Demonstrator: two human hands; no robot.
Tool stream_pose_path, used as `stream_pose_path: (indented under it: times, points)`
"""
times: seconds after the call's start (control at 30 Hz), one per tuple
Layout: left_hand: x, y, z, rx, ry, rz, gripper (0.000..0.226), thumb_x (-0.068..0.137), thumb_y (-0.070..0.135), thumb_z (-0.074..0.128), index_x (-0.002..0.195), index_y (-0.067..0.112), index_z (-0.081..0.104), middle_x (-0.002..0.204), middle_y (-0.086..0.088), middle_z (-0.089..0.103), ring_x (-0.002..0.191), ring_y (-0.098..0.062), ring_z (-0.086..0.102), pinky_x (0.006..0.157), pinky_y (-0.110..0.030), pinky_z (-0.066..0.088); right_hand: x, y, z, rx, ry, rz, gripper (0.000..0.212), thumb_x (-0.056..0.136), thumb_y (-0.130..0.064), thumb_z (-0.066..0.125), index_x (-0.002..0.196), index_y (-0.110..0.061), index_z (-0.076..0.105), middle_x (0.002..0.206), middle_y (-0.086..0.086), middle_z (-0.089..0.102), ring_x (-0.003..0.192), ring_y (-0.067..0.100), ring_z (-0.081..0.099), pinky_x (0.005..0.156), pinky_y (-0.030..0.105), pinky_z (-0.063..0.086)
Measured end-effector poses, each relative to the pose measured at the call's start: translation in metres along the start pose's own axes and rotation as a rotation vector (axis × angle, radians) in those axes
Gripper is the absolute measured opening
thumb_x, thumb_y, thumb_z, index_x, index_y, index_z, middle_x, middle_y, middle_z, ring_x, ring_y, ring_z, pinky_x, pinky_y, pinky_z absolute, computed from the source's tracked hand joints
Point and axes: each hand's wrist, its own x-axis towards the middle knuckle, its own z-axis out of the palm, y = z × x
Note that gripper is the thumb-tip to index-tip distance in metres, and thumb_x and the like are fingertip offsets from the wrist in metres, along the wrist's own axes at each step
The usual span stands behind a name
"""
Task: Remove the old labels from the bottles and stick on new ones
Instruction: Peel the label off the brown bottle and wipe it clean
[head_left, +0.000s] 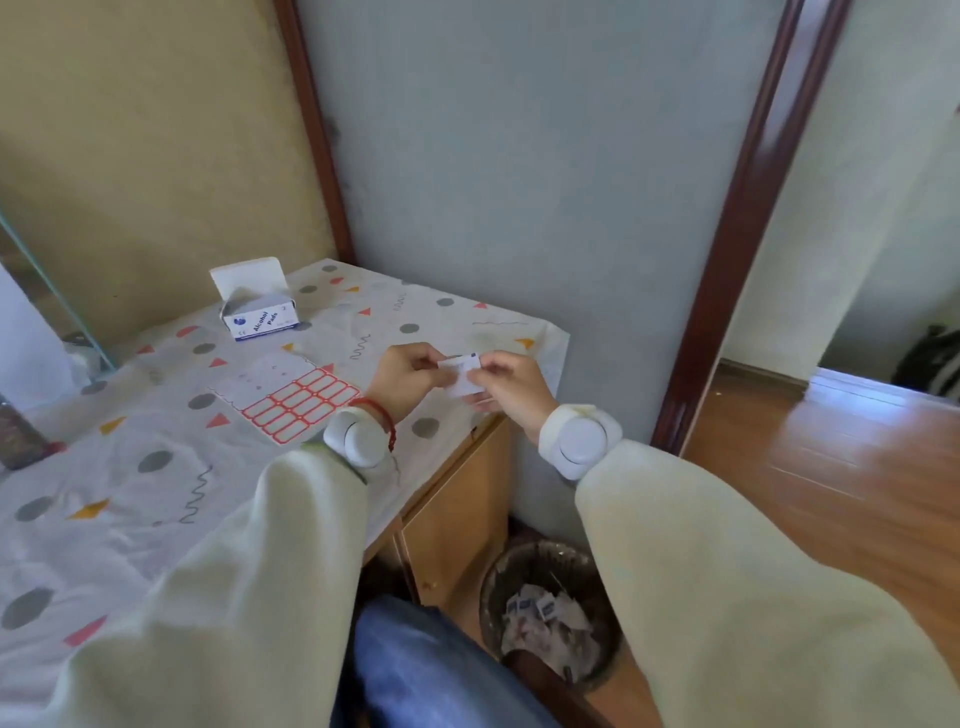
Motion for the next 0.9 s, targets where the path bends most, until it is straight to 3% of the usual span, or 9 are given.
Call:
stream_pose_path:
  times: [0.1, 0.17, 0.27, 0.33, 0.43, 0.53, 0.67, 0.8, 0.9]
  points:
    - [0.005, -0.002, 0.014, 0.027, -0.066, 0.016, 0.004, 0.081, 0.004, 0.071, 0.080, 0.005, 0.067, 0.075, -0.003, 0.063, 0.072, -0.011, 0.055, 0.071, -0.019, 0.043, 0.004, 0.013, -0.013, -0.035, 0.068, 0.046, 0.017, 0.089, -0.005, 0.058, 0.075, -0.014, 0.063, 0.090, 0.003, 0.063, 0.078, 0.025, 0.068, 0.063, 0.027, 0.059]
    - [0.009, -0.007, 0.023, 0.112, -0.051, 0.035, 0.009, 0.083, 0.013, 0.071, 0.085, 0.005, 0.071, 0.085, -0.003, 0.066, 0.083, -0.014, 0.057, 0.080, -0.025, 0.044, 0.007, 0.025, -0.023, -0.104, 0.126, 0.105, 0.014, 0.088, -0.012, 0.058, 0.076, -0.013, 0.064, 0.091, 0.004, 0.065, 0.086, 0.025, 0.068, 0.058, 0.022, 0.056]
    - [0.012, -0.016, 0.029, 0.227, -0.012, -0.029, 0.006, 0.082, 0.018, 0.072, 0.084, 0.012, 0.070, 0.097, -0.001, 0.063, 0.093, -0.016, 0.054, 0.083, -0.027, 0.041, 0.010, 0.053, -0.040, -0.159, 0.171, 0.227, 0.015, 0.089, -0.017, 0.058, 0.074, -0.016, 0.064, 0.089, 0.006, 0.066, 0.075, 0.017, 0.067, 0.054, 0.020, 0.055]
    - [0.013, -0.023, 0.033, 0.281, -0.014, -0.063, 0.005, 0.082, 0.018, 0.072, 0.084, 0.014, 0.070, 0.097, -0.002, 0.062, 0.091, -0.017, 0.053, 0.084, -0.028, 0.043, 0.011, 0.076, -0.051, -0.224, 0.152, 0.322, 0.014, 0.091, -0.018, 0.057, 0.087, -0.008, 0.066, 0.094, 0.012, 0.066, 0.069, 0.017, 0.063, 0.054, 0.021, 0.054]
    - [0.013, -0.024, 0.034, 0.310, 0.008, -0.055, 0.004, 0.080, 0.016, 0.073, 0.081, 0.013, 0.071, 0.095, -0.003, 0.061, 0.087, -0.015, 0.052, 0.079, -0.026, 0.042, 0.008, 0.112, -0.064, -0.345, 0.094, 0.421, 0.034, 0.095, -0.019, 0.054, 0.117, 0.006, 0.059, 0.113, 0.025, 0.064, 0.072, 0.019, 0.058, 0.049, 0.019, 0.050]
    - [0.014, -0.024, 0.034, 0.317, 0.005, -0.048, 0.003, 0.080, 0.014, 0.072, 0.079, 0.015, 0.069, 0.098, -0.004, 0.061, 0.088, -0.014, 0.052, 0.076, -0.021, 0.037, -0.003, 0.146, -0.072, -0.458, 0.033, 0.533, 0.038, 0.095, -0.023, 0.055, 0.121, 0.005, 0.058, 0.120, 0.024, 0.062, 0.084, 0.024, 0.060, 0.061, 0.026, 0.052]
    - [0.014, -0.028, 0.034, 0.318, 0.004, -0.056, 0.007, 0.081, 0.016, 0.072, 0.077, 0.019, 0.067, 0.099, -0.002, 0.061, 0.090, -0.015, 0.052, 0.079, -0.023, 0.038, -0.018, 0.178, -0.082, -0.703, -0.057, 0.607, 0.042, 0.094, -0.028, 0.056, 0.123, 0.003, 0.058, 0.122, 0.022, 0.062, 0.111, 0.035, 0.061, 0.092, 0.040, 0.051]
    - [0.015, -0.029, 0.034, 0.315, 0.007, -0.052, 0.004, 0.081, 0.018, 0.071, 0.079, 0.018, 0.068, 0.101, -0.003, 0.062, 0.093, -0.016, 0.053, 0.083, -0.026, 0.042, -0.031, 0.194, -0.090, -0.859, -0.085, 0.648, 0.040, 0.092, -0.025, 0.057, 0.123, 0.000, 0.059, 0.124, 0.019, 0.061, 0.114, 0.034, 0.058, 0.091, 0.035, 0.047]
    - [0.015, -0.031, 0.032, 0.308, 0.023, -0.053, 0.004, 0.081, 0.019, 0.071, 0.081, 0.015, 0.070, 0.104, -0.004, 0.063, 0.096, -0.018, 0.055, 0.086, -0.029, 0.045, -0.040, 0.206, -0.087, -0.953, -0.007, 0.681, 0.027, 0.093, -0.019, 0.054, 0.116, -0.007, 0.061, 0.122, 0.012, 0.062, 0.110, 0.028, 0.060, 0.078, 0.026, 0.042]
